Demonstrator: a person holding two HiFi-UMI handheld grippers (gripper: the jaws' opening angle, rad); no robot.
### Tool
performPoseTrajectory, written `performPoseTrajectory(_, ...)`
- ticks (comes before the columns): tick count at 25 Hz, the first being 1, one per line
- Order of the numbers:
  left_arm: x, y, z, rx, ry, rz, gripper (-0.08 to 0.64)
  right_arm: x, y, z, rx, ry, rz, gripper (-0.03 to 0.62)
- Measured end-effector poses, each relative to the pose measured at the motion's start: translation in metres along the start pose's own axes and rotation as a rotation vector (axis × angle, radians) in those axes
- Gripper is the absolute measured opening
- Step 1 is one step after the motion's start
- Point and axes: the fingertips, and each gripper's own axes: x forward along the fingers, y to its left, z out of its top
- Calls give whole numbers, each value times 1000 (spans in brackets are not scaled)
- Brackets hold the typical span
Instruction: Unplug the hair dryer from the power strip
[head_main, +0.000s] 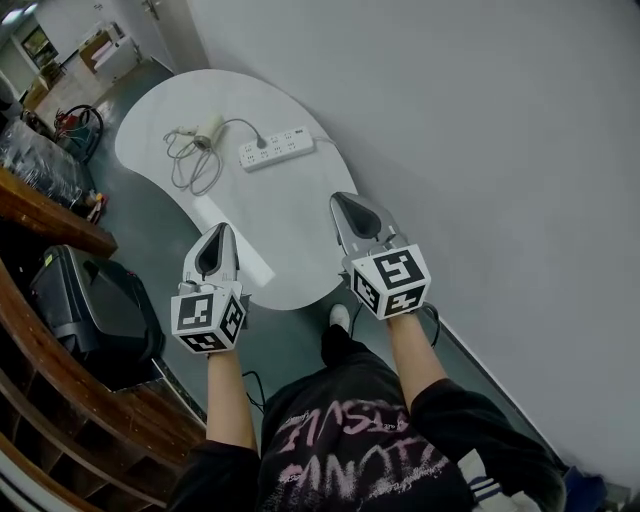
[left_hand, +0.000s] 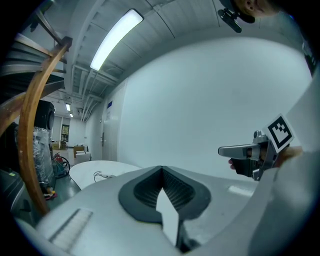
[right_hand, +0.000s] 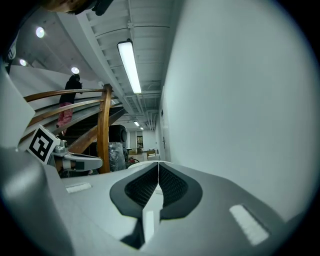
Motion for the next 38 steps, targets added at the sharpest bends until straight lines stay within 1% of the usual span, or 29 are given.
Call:
performPoseTrajectory(5,33,10,0,-13,17,10,0,30,-19,2,5,13,12,12)
performPoseTrajectory(10,67,11,4,-14,30,13,0,52,-44,4,13,23,17,12)
performPoseTrajectory(14,92,9,9,7,46,18,0,70,-66,6,32,17,22,12)
performPoseTrajectory(20,121,11,16,38,67,49,0,95,-89,7,59,8,55,12)
performPoseTrajectory(24,131,13,20,55,82,67,0,108,-96,9,75,7,76,12)
performPoseTrajectory(30,137,19,28,68,75,96,0,122,-96,12,79,1,109,12)
performPoseTrajectory(38,145,26,26,60,72,99,0,134,-98,10,76,3,118,12)
